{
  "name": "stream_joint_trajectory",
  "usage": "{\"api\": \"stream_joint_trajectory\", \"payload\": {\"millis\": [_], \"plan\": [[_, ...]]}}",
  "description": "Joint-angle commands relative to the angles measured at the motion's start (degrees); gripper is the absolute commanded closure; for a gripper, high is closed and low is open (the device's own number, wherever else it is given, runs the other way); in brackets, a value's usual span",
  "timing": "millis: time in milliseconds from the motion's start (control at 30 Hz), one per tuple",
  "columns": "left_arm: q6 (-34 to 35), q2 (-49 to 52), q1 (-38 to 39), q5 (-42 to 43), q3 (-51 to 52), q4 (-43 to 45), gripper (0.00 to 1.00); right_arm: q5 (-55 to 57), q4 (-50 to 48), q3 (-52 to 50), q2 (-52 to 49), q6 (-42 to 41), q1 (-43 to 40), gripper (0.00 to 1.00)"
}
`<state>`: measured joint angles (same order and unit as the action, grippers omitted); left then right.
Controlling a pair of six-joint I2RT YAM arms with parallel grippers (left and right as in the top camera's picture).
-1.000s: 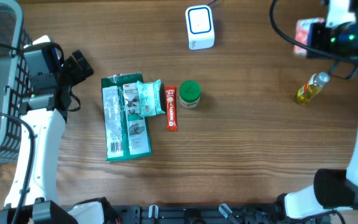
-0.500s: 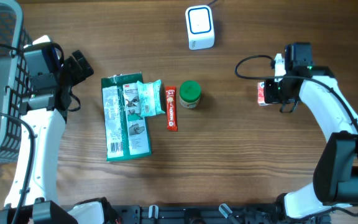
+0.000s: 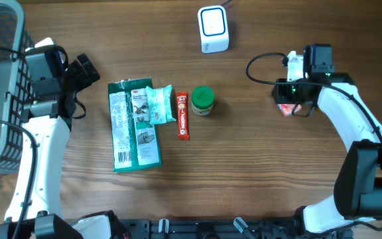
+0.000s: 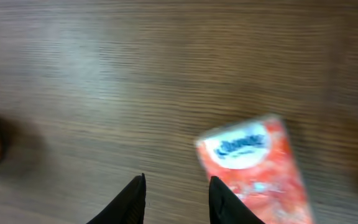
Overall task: Scan the item barcode
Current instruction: 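Place the Kleenex pack on the table right side and release, then move the right gripper to the green-lid jar and grasp it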
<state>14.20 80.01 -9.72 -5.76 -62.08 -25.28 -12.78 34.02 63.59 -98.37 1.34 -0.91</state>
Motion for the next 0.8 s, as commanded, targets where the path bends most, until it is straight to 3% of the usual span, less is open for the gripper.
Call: {"api": "stream_joint_trajectory", "payload": {"millis": [0, 167, 400, 600, 700, 733, 767], "plan": [[-0.48, -0.50, -0.15, -0.33, -0.61, 0.15, 0.00, -3.76, -2.19, -2.36, 0.31, 0.15, 1.92, 0.68], [-0.50, -0.50, -0.15, -0.33, -0.61, 0.15, 0.00, 2.71, -12.09, -9.31, 0.31, -3.28, 3.67, 0.69], [-0.48, -0.50, -0.15, -0.33, -0.61, 0.15, 0.00, 18.86, -12.33, -9.57, 0.48, -8.83, 3.67, 0.65], [-0.48, -0.50, -0.15, -0.33, -0.61, 0.15, 0.00, -11.32, -4.28, 5.90, 2.05, -9.03, 5.86, 0.59], [-0.48, -0.50, -0.15, -0.33, -0.61, 0.15, 0.00, -14.86, -2.91, 9.99, 2.08, -12.96, 11.39, 0.42], [-0.48, -0.50, -0.15, -0.33, -0.61, 0.15, 0.00, -12.70, -3.34, 10.01, 2.08, -14.27, 13.62, 0.26], [-0.50, -0.50, -0.15, -0.33, -0.61, 0.15, 0.00, -8.04, -3.32, 10.01, 2.05, -16.06, 16.70, 0.00]]}}
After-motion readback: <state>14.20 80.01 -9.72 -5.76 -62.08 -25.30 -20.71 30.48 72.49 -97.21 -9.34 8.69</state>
